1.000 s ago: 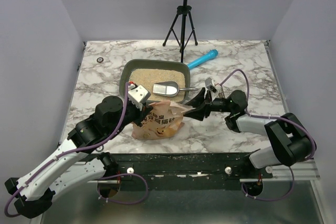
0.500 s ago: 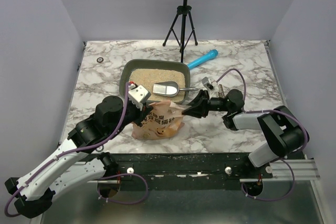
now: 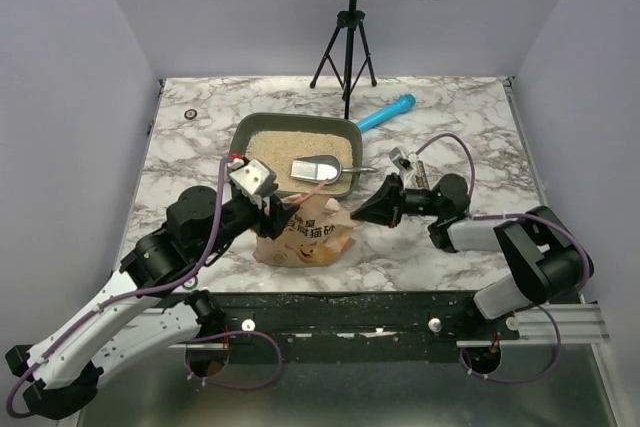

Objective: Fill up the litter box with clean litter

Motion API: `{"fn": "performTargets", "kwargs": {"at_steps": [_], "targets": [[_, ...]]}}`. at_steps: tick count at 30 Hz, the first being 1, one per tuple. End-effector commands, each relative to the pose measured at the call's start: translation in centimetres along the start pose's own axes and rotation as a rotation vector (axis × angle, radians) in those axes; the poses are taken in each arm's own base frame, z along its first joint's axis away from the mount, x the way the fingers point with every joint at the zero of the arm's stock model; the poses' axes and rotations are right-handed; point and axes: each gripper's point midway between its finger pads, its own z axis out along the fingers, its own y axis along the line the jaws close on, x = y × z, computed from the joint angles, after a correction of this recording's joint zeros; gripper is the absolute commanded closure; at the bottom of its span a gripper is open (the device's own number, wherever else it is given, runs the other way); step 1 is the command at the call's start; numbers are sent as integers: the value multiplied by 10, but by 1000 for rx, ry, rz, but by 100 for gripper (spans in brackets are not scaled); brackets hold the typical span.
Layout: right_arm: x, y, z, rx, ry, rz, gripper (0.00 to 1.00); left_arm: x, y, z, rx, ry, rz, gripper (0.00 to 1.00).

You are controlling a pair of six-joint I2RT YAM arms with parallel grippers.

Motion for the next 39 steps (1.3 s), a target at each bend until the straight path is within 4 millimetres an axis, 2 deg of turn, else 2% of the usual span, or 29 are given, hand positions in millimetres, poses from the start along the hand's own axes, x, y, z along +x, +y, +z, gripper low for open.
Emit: {"fn": "performTargets", "kwargs": {"at_steps": [1, 5, 8, 13, 17, 22, 25, 31, 34, 39], "targets": [[-49, 38, -14, -50, -163, -295, 100, -25, 19, -21, -102, -95, 21, 28], [-47, 31, -22, 62, -145, -283, 100, -18, 32, -35, -176, -87, 1, 25], [-48, 29, -30, 149, -142, -306, 100, -5, 27, -37, -150, -79, -21, 24], [-50, 40, -50, 219, -182, -309, 100, 15, 14, -29, -72, -98, -54, 23], [-42, 30, -69, 366, -202, -284, 100, 21, -1, -21, 12, -132, -82, 22], [-43, 28, -87, 498, -262, -269, 100, 30, -14, -9, 84, -122, -110, 22], [-41, 24, -96, 563, -271, -245, 100, 33, -16, -5, 92, -120, -134, 23], [-36, 25, -97, 568, -266, -217, 100, 55, -16, -4, 82, -80, -226, 27], [-36, 27, -96, 554, -262, -216, 100, 56, -18, 2, 86, -63, -231, 28], [-34, 33, -90, 502, -252, -203, 100, 52, -26, 23, 137, -93, -223, 27]]}}
